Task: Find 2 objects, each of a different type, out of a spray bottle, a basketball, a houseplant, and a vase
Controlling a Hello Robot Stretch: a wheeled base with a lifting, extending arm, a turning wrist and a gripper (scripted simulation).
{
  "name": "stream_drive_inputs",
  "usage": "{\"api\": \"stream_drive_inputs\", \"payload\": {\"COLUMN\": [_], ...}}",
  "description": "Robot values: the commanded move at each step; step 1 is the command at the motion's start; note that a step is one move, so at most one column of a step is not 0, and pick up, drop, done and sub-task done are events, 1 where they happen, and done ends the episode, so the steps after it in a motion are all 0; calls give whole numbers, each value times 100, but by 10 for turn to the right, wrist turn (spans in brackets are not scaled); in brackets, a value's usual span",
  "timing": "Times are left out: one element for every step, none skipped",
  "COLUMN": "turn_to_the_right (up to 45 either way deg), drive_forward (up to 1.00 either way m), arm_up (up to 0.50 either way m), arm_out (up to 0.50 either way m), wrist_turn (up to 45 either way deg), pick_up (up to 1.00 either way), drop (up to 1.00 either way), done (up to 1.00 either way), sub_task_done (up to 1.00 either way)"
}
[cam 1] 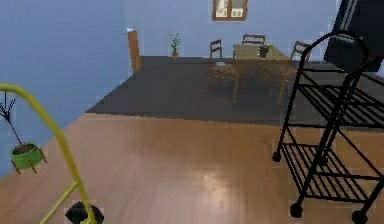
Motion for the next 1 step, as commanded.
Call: {"api": "stream_drive_inputs", "payload": {"turn_to_the_right": [-450], "drive_forward": [0], "arm_up": [0], "arm_out": [0], "wrist_turn": [0], "pick_up": [0], "drop": [0], "done": [0], "sub_task_done": [0]}}
